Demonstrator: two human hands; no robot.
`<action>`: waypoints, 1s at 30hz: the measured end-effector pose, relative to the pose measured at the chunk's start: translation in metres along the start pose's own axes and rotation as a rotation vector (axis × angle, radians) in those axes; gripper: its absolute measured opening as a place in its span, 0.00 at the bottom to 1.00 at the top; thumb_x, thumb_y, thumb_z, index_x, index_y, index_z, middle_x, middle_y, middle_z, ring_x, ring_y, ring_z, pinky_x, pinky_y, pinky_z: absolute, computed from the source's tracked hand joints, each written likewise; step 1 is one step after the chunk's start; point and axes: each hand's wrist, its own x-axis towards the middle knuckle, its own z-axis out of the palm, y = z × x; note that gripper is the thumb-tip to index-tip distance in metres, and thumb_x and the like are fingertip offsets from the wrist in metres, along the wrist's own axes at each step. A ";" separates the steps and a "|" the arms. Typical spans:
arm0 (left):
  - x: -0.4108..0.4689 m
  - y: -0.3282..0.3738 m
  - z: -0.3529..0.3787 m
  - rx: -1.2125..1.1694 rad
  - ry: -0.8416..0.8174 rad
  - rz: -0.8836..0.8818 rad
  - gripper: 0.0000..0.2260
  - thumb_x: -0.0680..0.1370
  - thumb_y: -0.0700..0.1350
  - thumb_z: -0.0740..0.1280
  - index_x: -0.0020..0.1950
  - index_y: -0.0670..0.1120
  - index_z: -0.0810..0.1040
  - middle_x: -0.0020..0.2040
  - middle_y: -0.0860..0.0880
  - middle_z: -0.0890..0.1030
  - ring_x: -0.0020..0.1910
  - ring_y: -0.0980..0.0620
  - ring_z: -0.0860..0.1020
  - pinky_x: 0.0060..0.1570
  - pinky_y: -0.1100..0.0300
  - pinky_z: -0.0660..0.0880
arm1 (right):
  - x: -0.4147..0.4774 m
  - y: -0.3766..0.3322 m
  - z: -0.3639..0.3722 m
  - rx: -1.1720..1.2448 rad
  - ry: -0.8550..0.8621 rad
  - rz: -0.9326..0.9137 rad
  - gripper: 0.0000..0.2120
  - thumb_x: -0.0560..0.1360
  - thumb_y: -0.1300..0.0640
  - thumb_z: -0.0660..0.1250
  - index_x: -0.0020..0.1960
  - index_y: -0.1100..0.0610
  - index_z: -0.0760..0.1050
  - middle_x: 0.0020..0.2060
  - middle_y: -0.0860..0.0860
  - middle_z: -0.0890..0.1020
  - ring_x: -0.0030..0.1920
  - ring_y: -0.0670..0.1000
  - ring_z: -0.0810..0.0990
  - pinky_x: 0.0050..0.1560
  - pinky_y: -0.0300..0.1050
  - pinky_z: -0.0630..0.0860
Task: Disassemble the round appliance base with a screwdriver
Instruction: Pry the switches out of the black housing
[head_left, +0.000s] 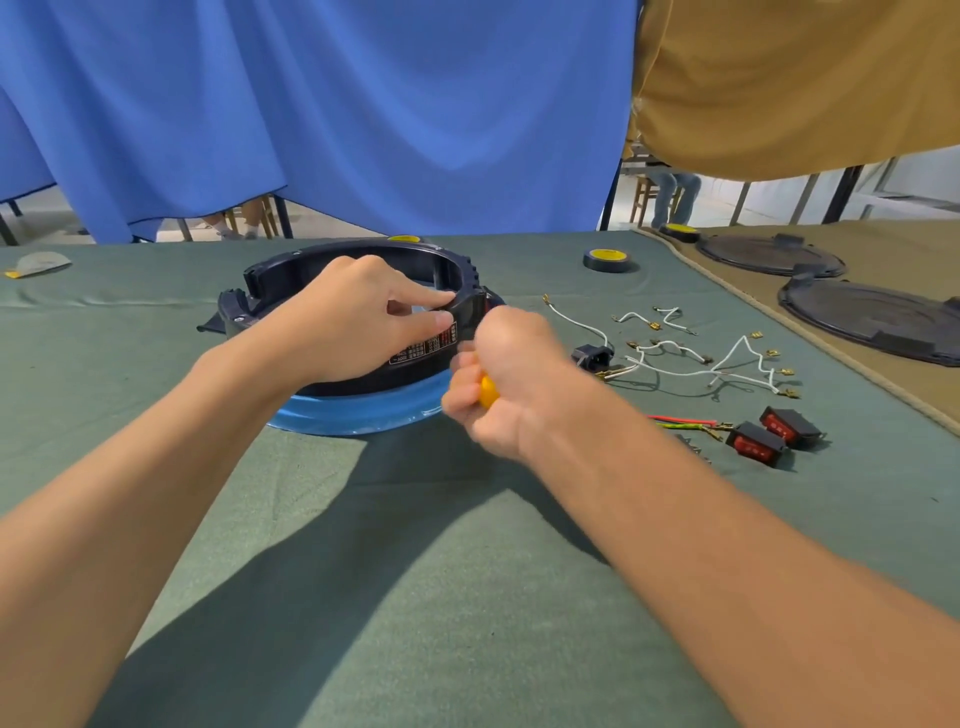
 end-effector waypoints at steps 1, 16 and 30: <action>0.000 0.000 0.000 0.002 -0.007 -0.004 0.14 0.78 0.55 0.66 0.63 0.57 0.79 0.48 0.49 0.81 0.45 0.52 0.74 0.43 0.63 0.63 | -0.001 -0.009 -0.005 0.044 -0.042 0.055 0.11 0.75 0.65 0.49 0.38 0.58 0.67 0.23 0.50 0.63 0.14 0.45 0.58 0.17 0.29 0.56; 0.003 -0.001 -0.001 -0.034 -0.064 -0.027 0.12 0.77 0.55 0.67 0.60 0.61 0.80 0.45 0.49 0.83 0.43 0.42 0.76 0.44 0.52 0.71 | 0.005 0.018 0.006 -0.397 0.121 -0.219 0.09 0.78 0.63 0.51 0.49 0.58 0.70 0.41 0.54 0.72 0.27 0.52 0.71 0.20 0.38 0.66; 0.002 -0.005 0.000 -0.027 -0.029 -0.068 0.12 0.76 0.57 0.66 0.59 0.62 0.80 0.48 0.43 0.84 0.30 0.54 0.71 0.31 0.69 0.68 | 0.014 0.025 0.001 -0.235 0.110 -0.212 0.09 0.75 0.66 0.49 0.40 0.55 0.63 0.35 0.51 0.66 0.23 0.49 0.64 0.18 0.35 0.59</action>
